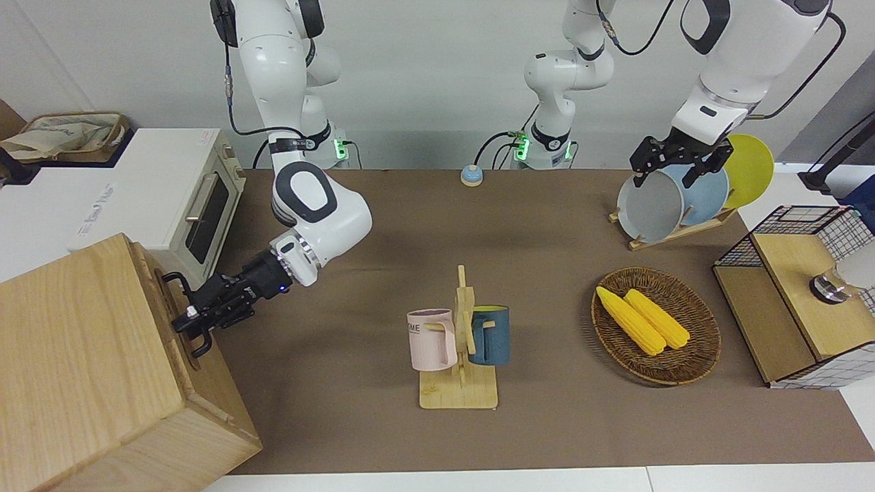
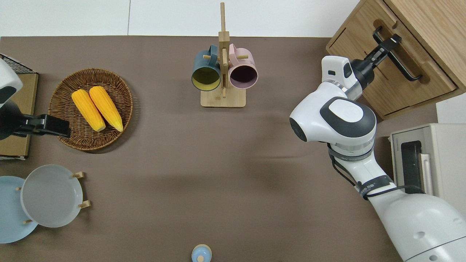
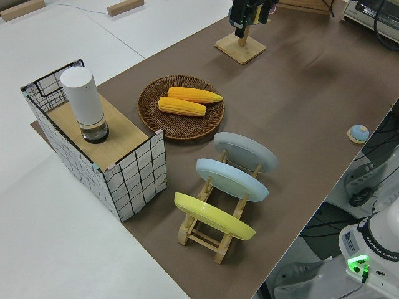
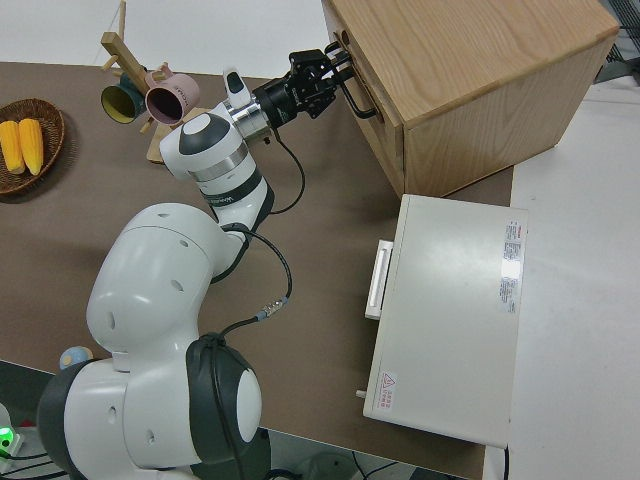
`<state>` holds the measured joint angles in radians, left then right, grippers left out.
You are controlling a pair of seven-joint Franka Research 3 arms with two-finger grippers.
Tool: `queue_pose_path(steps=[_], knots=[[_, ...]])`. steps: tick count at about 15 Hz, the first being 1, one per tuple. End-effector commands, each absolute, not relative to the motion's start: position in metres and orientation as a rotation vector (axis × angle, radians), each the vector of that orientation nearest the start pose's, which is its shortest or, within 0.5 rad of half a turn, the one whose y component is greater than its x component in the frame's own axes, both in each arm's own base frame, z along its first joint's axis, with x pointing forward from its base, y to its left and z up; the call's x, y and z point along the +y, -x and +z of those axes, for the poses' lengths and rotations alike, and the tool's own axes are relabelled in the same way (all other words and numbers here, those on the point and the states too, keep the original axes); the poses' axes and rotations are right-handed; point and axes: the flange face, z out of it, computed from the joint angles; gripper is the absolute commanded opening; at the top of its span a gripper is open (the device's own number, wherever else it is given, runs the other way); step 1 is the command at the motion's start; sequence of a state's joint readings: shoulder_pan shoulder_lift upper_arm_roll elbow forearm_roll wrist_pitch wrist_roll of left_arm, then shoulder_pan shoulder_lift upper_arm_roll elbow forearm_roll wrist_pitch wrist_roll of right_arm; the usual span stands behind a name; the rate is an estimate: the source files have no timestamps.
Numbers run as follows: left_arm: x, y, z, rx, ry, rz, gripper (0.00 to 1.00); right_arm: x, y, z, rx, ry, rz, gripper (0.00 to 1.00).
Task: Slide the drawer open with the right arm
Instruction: 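Grasp the black bar handle of the wooden drawer with the right gripper, then pull the handle toward the robot with the right gripper, sliding the drawer out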
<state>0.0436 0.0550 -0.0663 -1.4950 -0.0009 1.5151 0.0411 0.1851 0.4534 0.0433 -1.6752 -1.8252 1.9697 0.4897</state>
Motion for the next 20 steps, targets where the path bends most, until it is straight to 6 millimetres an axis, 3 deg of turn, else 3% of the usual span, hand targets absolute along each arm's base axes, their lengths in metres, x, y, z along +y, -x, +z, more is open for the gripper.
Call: queue_pose_path(steps=[1, 2, 3, 8, 10, 11, 15, 16, 17, 18, 20], knots=[[-0.0135, -0.5629, 0.6302, 0.092, 3.126, 0.060, 0.99, 0.1150, -0.6910, 0.4032, 0.652, -1.432, 0.436, 0.000], [-0.0135, -0.5629, 0.6295, 0.092, 3.126, 0.062, 1.00, 0.1149, -0.6908, 0.4040, 0.649, -1.436, 0.436, 0.128], [-0.0135, -0.5629, 0.6302, 0.092, 3.126, 0.060, 0.99, 0.1140, -0.6909, 0.4038, 0.648, -1.439, 0.436, 0.330], [-0.0135, -0.5629, 0.6302, 0.092, 3.126, 0.060, 0.99, 0.1149, -0.6899, 0.4067, 0.643, -1.458, 0.439, 0.332], [-0.0135, -0.5629, 0.6302, 0.092, 3.126, 0.060, 0.99, 0.1140, -0.6901, 0.4083, 0.641, -1.461, 0.439, 0.370], [-0.0135, -0.5629, 0.6295, 0.092, 3.126, 0.062, 0.99, 0.1141, -0.6898, 0.4085, 0.642, -1.461, 0.440, 0.492], [-0.0135, -0.5629, 0.6302, 0.092, 3.126, 0.060, 0.99, 0.1144, -0.6898, 0.4082, 0.643, -1.464, 0.442, 0.529], [-0.0135, -0.5629, 0.6302, 0.092, 3.126, 0.060, 0.99, 0.1144, -0.6898, 0.4082, 0.643, -1.464, 0.442, 0.506], [-0.0135, -0.5629, 0.6302, 0.092, 3.126, 0.060, 0.99, 0.1144, -0.6897, 0.4082, 0.643, -1.466, 0.442, 0.247], [-0.0135, -0.5629, 0.6295, 0.092, 3.126, 0.062, 0.99, 0.1142, -0.6895, 0.4077, 0.642, -1.473, 0.439, 0.060], [-0.0135, -0.5629, 0.6302, 0.092, 3.126, 0.060, 0.99, 0.1144, -0.6895, 0.4076, 0.649, -1.470, 0.433, 0.000]])
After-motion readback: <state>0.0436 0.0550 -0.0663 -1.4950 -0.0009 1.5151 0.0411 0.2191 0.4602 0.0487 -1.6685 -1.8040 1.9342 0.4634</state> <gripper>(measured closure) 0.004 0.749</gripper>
